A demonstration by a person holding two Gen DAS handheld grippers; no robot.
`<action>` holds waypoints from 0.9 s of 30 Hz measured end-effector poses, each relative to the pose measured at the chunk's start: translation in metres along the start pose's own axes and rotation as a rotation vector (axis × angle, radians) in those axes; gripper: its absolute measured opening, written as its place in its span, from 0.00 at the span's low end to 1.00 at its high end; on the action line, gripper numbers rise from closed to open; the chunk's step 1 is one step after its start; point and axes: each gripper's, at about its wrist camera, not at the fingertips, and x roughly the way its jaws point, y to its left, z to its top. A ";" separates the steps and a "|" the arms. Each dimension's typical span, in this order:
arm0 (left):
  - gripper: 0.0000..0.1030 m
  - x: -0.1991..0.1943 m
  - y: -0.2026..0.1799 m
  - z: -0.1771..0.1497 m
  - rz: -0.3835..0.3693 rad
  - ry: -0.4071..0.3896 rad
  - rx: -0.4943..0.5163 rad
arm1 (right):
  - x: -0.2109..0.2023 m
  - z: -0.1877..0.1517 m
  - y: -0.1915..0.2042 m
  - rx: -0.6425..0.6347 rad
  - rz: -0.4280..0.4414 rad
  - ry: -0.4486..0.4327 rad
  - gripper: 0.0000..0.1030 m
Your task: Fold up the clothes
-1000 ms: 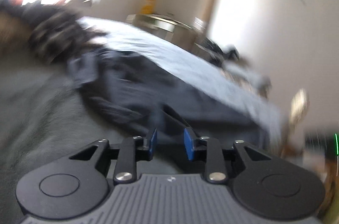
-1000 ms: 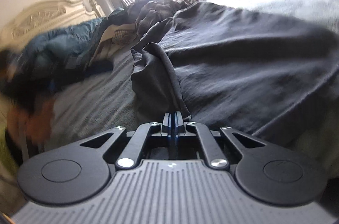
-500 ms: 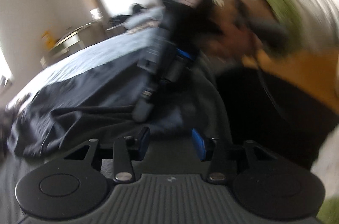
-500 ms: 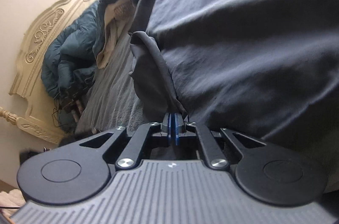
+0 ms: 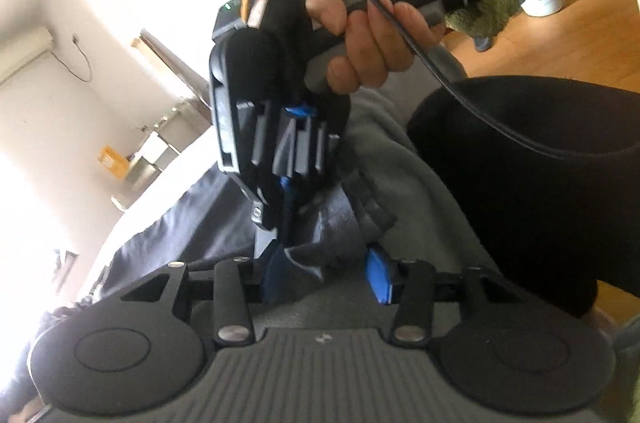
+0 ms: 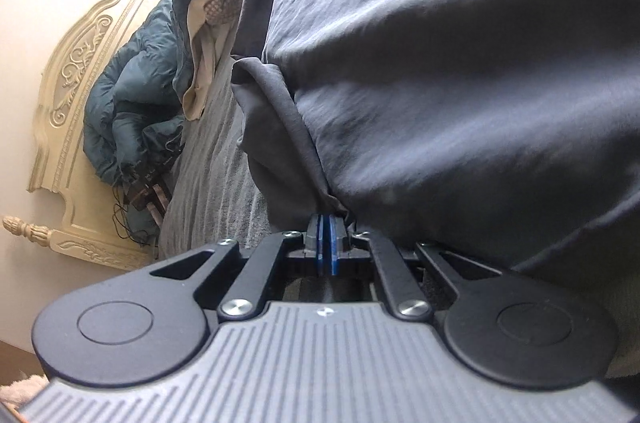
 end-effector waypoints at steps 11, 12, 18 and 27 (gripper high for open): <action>0.46 0.010 -0.014 0.005 -0.009 -0.019 0.021 | 0.001 0.007 -0.008 0.077 0.033 0.020 0.01; 0.46 0.011 -0.016 0.005 0.000 -0.028 0.036 | 0.001 0.007 -0.009 0.081 0.035 0.022 0.01; 0.46 0.021 -0.021 0.003 0.002 -0.018 0.075 | 0.002 0.009 -0.011 0.103 0.046 0.029 0.01; 0.27 0.034 0.001 0.011 -0.049 0.015 -0.137 | -0.010 0.006 -0.023 0.168 0.188 -0.031 0.08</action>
